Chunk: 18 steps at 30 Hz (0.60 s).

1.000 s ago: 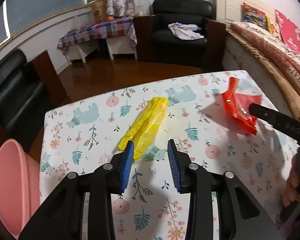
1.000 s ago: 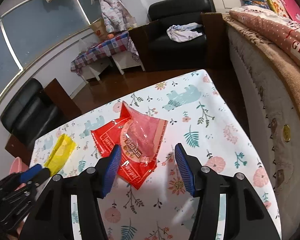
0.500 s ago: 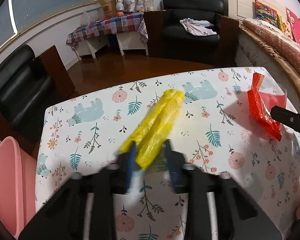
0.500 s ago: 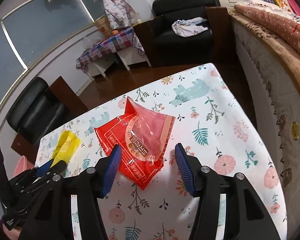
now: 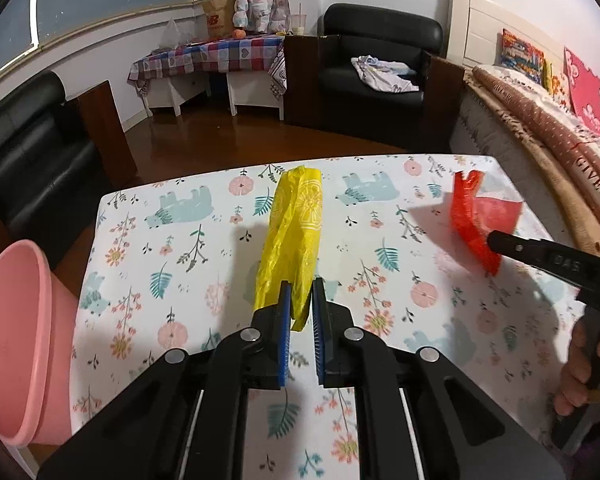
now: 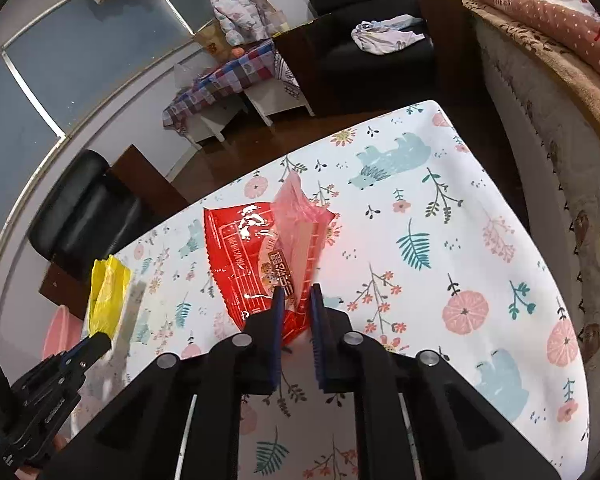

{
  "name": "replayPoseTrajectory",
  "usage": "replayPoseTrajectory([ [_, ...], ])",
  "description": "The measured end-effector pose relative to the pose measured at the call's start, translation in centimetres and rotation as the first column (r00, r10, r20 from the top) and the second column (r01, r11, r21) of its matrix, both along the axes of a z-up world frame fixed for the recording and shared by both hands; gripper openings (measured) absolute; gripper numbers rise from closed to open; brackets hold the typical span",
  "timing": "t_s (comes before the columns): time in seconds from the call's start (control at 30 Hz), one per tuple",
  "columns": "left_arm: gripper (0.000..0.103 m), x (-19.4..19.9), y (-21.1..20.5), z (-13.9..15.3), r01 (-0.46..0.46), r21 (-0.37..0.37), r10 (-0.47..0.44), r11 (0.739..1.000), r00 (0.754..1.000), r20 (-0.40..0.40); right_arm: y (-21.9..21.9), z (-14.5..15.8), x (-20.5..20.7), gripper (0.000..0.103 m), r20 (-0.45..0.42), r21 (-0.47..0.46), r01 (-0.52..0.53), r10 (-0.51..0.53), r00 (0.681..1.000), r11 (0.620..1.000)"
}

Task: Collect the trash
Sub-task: 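Grasp the yellow plastic bag with the left gripper while the right grasps the red wrapper, then carry the yellow bag and red wrapper over the pink bin with both grippers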

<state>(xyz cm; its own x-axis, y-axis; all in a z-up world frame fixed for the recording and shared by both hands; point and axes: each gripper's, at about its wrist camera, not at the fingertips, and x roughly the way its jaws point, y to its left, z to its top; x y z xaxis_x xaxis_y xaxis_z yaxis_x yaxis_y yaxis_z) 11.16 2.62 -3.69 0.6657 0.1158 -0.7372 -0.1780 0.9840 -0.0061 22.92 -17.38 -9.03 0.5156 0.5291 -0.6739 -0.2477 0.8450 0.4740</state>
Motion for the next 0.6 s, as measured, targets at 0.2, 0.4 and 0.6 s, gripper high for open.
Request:
replayPoseTrajectory([
  [0.2, 0.01, -2.7, 0.3, 1.7, -0.006, -0.032, 0.006, 0.999, 1.0, 0.026, 0.0, 0.5, -0.4, 0.01, 0.014, 0.037, -0.03, 0.029, 0.999, 0.999],
  [0.4, 0.01, -5.0, 0.7, 2.9, -0.001, 0.006, 0.001, 1.0, 0.999, 0.039, 0.7, 2.1, -2.0, 0.01, 0.045, 0.017, -0.048, 0.047, 0.998, 0.999],
  [0.6, 0.01, -7.0, 0.8, 3.7, 0.02, -0.017, -0.019, 1.0, 0.998, 0.061, 1.6, 4.8, -5.8, 0.01, 0.077, 0.011, -0.066, 0.065, 0.995, 0.998],
])
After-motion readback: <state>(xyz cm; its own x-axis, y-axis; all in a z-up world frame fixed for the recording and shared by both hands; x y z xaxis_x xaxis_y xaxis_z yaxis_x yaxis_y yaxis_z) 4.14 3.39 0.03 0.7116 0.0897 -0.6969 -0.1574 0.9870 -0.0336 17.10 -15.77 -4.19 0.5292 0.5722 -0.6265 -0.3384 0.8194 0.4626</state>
